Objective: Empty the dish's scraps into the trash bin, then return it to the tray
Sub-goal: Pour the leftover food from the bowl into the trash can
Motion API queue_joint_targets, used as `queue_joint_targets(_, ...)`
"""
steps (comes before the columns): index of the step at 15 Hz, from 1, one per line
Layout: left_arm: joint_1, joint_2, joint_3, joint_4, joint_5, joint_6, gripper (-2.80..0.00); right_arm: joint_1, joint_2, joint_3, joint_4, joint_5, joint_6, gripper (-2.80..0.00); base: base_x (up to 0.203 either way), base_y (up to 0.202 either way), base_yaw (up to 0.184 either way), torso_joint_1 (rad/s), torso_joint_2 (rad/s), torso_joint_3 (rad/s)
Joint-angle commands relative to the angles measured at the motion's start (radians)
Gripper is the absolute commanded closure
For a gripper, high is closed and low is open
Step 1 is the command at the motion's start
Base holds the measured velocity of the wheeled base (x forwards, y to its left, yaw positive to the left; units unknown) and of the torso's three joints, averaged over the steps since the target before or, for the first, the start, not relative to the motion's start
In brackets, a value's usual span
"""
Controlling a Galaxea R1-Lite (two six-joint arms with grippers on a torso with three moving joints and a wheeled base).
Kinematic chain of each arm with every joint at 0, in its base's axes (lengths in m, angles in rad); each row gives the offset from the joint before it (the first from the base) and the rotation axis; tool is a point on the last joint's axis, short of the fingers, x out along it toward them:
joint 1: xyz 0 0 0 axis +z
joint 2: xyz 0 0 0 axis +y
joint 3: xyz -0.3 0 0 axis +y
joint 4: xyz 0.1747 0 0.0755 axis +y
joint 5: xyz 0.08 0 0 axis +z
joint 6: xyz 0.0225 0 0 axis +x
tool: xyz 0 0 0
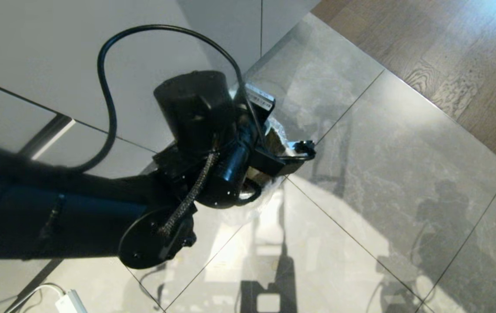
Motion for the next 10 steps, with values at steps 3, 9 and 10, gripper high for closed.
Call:
queue_joint_targets(3,-0.024,0.044,0.094,-0.22,0.009,0.081,0.0,0.0,0.0,0.0,0.0,0.0,0.001,0.0,0.0,0.0,0.0,0.0,0.0,0.0)
queue_joint_targets(9,-0.01,0.074,0.205,-0.516,0.007,0.246,0.0,0.0,0.0,0.0,0.0,0.0,0.001,0.0,0.0,0.0,0.0,0.0,0.0,0.0)
queue_joint_targets(10,-0.002,0.086,0.206,-0.526,0.004,0.247,0.0,0.0,0.001,0.0,0.0,0.0,0.0,0.0,0.0,0.0,0.0,0.0,0.0,0.0)
